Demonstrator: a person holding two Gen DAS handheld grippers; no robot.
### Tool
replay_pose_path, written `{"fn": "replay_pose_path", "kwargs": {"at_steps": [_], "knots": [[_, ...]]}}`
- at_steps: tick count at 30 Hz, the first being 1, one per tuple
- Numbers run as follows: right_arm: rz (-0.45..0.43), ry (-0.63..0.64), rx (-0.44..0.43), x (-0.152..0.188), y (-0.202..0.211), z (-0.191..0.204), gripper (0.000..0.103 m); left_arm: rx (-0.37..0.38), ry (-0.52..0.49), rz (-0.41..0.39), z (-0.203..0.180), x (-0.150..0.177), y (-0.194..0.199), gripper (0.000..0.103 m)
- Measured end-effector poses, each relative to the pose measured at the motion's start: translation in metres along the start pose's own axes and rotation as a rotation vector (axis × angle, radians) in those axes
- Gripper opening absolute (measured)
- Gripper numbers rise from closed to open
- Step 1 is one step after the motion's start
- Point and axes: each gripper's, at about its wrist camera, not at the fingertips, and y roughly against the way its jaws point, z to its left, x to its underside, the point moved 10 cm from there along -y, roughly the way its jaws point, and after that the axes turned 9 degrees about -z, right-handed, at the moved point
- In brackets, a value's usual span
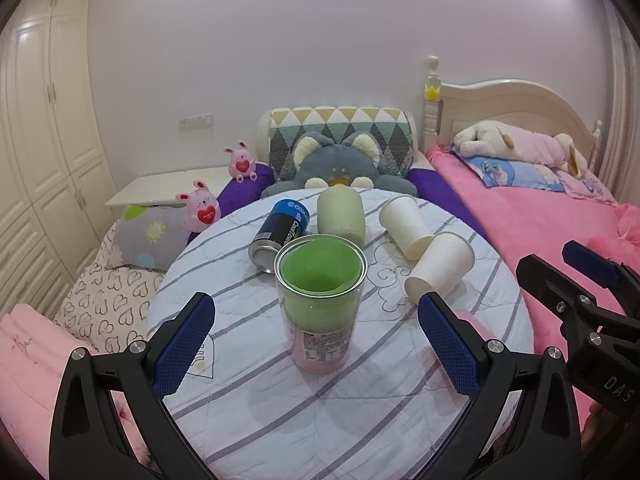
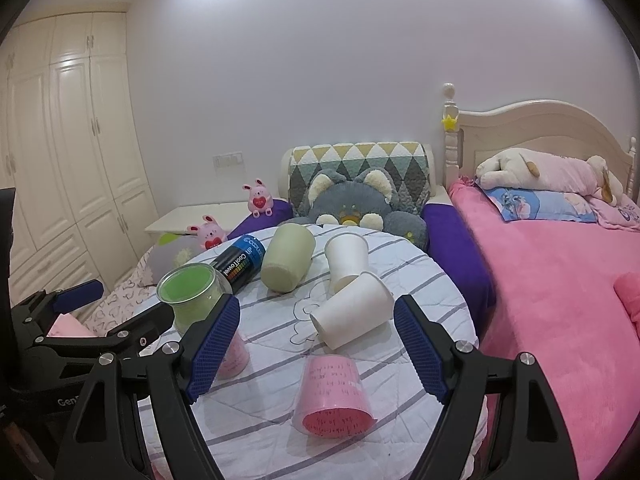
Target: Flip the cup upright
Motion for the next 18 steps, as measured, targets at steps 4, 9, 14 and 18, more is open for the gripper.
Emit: {"fn": "replay_pose_path", "kwargs": {"at_steps": [4,9,14,18], "knots": [[0.011,0.002,0.001,0.002,-0.002,0.0,0.081,0.0,0.003,0.01,0.002,0.002,-0.003,0.103],[0.026,0.005,0.002,0.004,-0.007,0.0,0.081,-0.006,0.0,0.024,0.005,0.007,-0.007,0.103],[0.038,0.012,0.003,0.007,-0.011,0.003,0.081,-0.009,-0.002,0.035,0.008,0.011,-0.01,0.103],[0.043,0.017,0.002,0.008,-0.013,0.005,0.081,-0.011,-0.003,0.035,0.01,0.011,-0.01,0.103]]}}
